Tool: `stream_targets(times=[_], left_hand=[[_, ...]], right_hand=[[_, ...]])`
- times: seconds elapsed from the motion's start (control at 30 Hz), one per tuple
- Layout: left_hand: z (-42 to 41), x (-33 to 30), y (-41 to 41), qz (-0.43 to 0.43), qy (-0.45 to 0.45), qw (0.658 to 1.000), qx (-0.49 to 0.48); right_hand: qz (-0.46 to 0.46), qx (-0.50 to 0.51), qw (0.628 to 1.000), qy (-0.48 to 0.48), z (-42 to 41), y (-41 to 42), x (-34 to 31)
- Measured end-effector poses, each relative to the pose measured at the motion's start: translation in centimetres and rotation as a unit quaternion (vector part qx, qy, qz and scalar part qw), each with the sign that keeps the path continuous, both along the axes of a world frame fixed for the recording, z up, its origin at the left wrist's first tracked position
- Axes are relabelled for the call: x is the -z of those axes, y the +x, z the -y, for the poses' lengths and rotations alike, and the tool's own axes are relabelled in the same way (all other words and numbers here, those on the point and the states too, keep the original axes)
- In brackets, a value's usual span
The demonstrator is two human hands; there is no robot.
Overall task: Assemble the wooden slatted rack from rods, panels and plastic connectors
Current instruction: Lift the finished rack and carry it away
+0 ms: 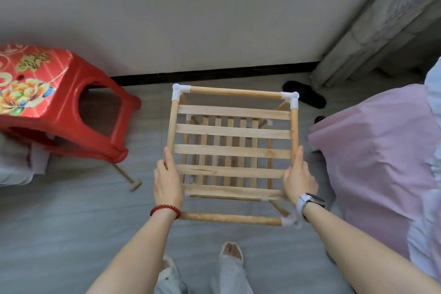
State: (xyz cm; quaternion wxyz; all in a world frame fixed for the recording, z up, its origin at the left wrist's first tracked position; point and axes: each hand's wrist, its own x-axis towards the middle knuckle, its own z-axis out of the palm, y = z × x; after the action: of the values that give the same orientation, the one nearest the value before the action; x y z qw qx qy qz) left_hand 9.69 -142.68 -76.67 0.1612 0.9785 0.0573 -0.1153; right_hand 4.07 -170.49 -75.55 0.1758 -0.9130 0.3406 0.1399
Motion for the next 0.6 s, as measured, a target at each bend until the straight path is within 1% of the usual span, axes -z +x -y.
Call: stream_targets(times=[0.13, 0.3, 0.47, 0.6], left_hand=[[-0.3, -0.4, -0.4, -0.009, -0.007, 1.000, -0.012], [-1.2, -0.2, -2.3, -0.069, 0.014, 0.997, -0.044], [-2.1, 0.5, -4.2, -0.068, -0.007, 0.996, -0.062], [-3.2, -0.3, -4.9, -0.068, 0.033, 0.995, -0.058]], right_hand=[[-0.006, -0.030, 1.000, 0.001, 1.3, -0.3, -0.4], [-0.027, -0.075, 0.997, 0.015, 0.9, -1.6, -0.9], [-0.026, -0.074, 0.997, 0.010, -0.1, -1.5, -1.3], [-0.070, -0.125, 0.990, 0.001, -1.0, -1.7, -2.6]])
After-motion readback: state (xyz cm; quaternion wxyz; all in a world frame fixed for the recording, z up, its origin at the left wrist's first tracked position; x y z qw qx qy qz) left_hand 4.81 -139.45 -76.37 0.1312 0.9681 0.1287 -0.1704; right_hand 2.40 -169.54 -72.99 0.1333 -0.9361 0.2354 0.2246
